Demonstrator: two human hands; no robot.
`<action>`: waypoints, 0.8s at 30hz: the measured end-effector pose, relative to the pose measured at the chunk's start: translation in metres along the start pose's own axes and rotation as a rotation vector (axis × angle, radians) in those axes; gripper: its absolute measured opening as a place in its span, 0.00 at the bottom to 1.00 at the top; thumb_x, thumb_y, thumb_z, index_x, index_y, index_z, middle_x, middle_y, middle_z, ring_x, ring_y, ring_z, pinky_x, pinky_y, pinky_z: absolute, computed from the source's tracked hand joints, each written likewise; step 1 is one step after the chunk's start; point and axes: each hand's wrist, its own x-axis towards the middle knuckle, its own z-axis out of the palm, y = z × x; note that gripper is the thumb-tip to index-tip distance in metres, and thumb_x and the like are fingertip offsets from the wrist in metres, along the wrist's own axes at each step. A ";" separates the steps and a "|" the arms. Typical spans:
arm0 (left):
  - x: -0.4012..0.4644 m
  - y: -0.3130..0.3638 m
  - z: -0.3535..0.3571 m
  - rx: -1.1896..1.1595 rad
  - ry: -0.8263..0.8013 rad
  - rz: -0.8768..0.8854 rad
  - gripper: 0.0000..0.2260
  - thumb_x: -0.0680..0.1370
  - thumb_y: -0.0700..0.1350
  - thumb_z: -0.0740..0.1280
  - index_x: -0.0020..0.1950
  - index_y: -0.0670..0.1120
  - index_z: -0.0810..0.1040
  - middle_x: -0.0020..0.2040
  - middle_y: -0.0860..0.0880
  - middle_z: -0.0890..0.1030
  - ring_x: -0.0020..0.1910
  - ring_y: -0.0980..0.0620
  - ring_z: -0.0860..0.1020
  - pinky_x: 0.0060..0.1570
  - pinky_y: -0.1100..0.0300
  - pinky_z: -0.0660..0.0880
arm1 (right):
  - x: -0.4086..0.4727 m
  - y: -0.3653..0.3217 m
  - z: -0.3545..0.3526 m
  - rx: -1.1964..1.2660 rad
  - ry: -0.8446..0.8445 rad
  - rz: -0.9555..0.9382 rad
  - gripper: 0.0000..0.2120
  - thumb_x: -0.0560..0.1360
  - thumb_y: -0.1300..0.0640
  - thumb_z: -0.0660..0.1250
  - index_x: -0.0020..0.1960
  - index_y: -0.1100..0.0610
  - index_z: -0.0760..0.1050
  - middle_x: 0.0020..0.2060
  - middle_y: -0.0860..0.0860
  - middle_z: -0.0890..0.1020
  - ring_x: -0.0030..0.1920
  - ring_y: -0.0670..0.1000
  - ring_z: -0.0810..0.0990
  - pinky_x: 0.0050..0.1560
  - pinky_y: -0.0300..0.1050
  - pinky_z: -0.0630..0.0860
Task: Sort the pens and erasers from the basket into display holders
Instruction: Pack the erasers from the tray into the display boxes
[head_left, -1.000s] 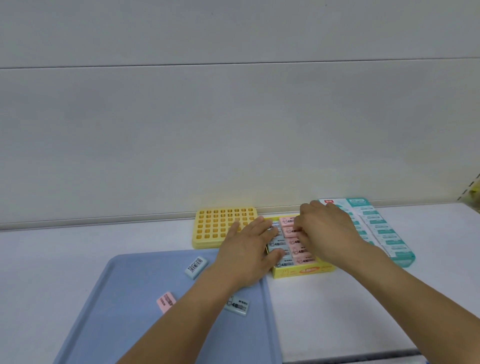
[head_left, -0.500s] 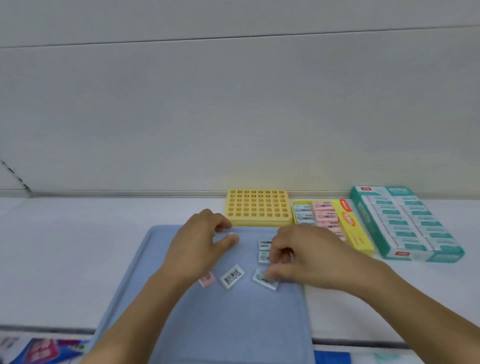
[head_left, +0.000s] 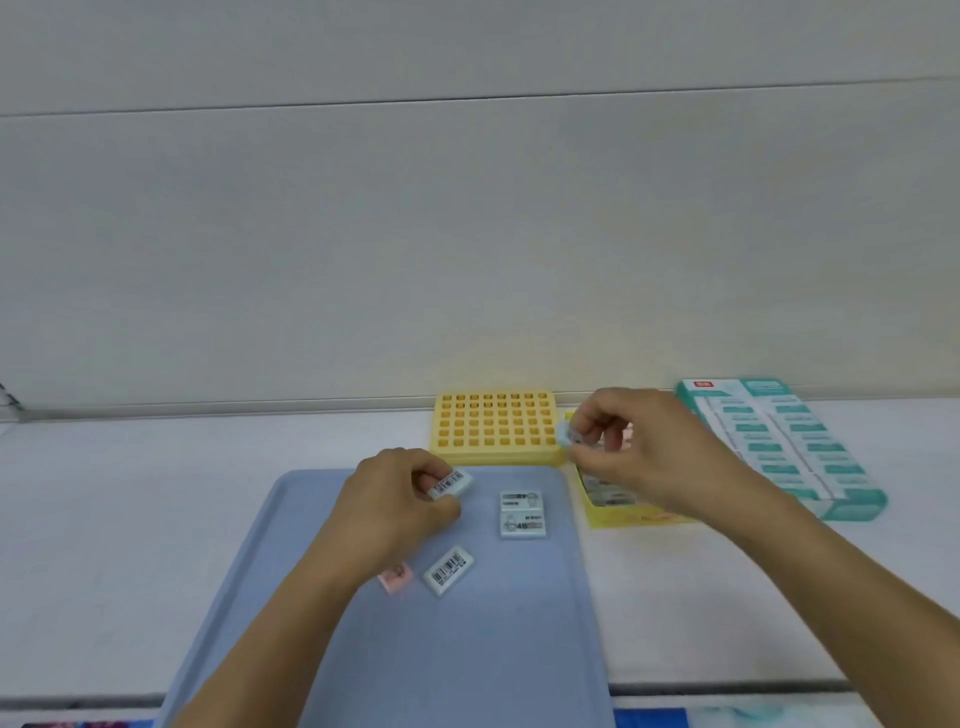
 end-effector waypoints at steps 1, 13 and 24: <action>0.001 0.004 0.001 -0.091 0.000 -0.006 0.07 0.70 0.46 0.72 0.45 0.56 0.81 0.40 0.58 0.80 0.36 0.63 0.77 0.38 0.66 0.73 | 0.008 0.009 -0.009 0.043 0.038 0.029 0.05 0.68 0.49 0.73 0.40 0.48 0.78 0.37 0.42 0.82 0.38 0.43 0.78 0.43 0.49 0.77; -0.001 0.027 0.017 -0.499 -0.047 0.006 0.09 0.72 0.41 0.73 0.48 0.54 0.84 0.40 0.54 0.79 0.32 0.64 0.73 0.35 0.76 0.69 | 0.055 0.036 0.006 -0.542 -0.128 -0.071 0.06 0.73 0.48 0.67 0.49 0.47 0.76 0.44 0.44 0.75 0.43 0.48 0.70 0.37 0.42 0.61; -0.006 0.038 0.022 -0.826 -0.039 -0.049 0.11 0.72 0.37 0.74 0.46 0.54 0.86 0.40 0.49 0.82 0.37 0.55 0.80 0.42 0.66 0.77 | 0.045 0.028 0.006 -0.361 -0.065 -0.065 0.10 0.78 0.50 0.66 0.57 0.49 0.80 0.48 0.45 0.77 0.49 0.47 0.75 0.50 0.47 0.73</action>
